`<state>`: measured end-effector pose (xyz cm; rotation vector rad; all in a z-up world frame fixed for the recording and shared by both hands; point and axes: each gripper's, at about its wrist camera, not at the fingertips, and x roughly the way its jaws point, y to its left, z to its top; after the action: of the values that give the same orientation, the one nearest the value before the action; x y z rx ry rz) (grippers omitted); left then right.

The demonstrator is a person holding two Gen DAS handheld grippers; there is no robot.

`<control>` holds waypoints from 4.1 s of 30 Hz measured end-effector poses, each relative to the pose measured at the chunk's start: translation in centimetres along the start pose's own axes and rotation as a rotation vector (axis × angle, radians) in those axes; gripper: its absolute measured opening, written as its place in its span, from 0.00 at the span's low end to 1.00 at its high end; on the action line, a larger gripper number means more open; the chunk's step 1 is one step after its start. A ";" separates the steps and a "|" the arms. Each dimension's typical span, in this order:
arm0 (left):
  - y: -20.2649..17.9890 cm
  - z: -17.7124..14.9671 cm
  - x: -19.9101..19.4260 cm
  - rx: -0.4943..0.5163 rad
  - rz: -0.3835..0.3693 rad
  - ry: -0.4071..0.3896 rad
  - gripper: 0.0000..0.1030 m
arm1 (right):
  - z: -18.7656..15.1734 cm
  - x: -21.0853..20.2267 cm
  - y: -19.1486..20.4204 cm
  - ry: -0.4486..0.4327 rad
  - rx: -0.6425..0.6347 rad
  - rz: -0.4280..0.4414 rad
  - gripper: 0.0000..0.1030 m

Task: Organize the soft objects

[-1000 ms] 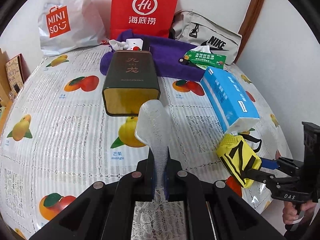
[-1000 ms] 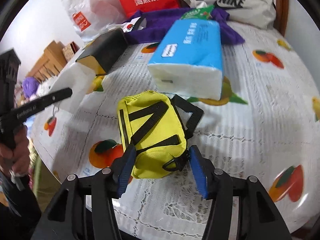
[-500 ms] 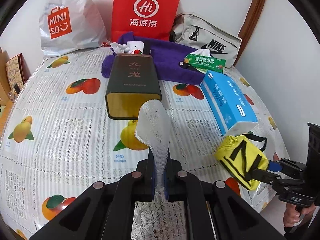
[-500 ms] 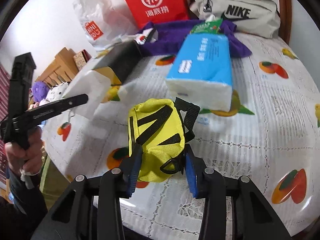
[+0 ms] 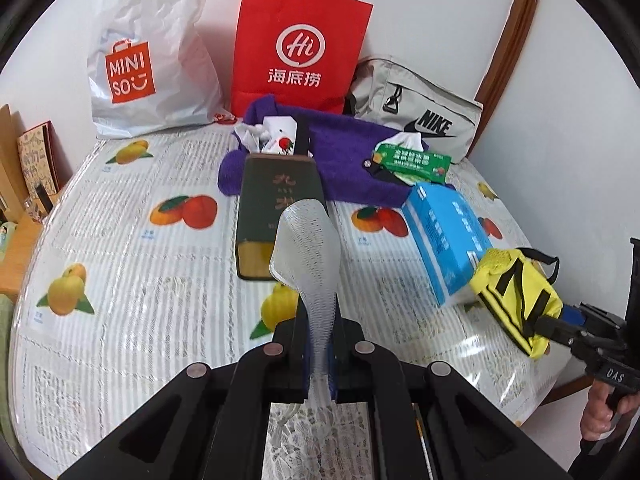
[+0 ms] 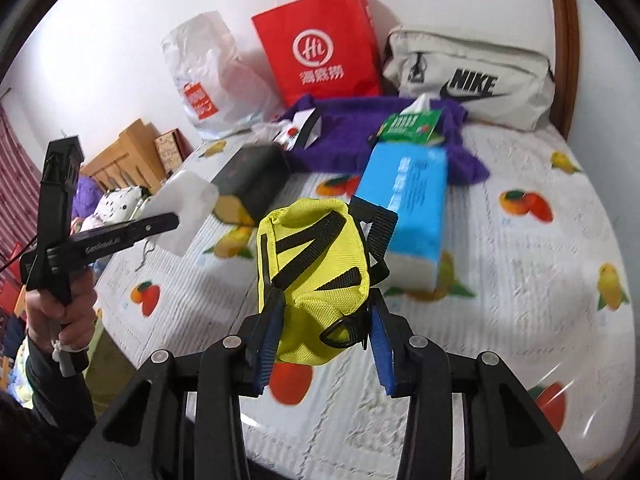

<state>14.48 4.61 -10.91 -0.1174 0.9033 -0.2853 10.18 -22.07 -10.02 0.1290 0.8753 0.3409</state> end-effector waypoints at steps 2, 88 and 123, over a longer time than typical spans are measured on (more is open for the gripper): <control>0.0 0.6 0.0 0.001 -0.001 0.003 0.06 | 1.1 -0.1 -0.5 -0.016 0.001 -0.010 0.40; -1.4 19.9 21.8 0.071 -0.007 0.171 0.46 | 20.6 16.7 -7.2 0.074 -0.100 -0.142 0.60; -5.7 9.3 -1.1 0.081 0.214 -0.061 0.93 | 11.2 0.5 0.2 -0.066 0.004 -0.250 0.89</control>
<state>20.05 -0.68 -3.14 0.0448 0.8344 -0.1184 19.06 -21.45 -3.14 0.0329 0.8165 0.1007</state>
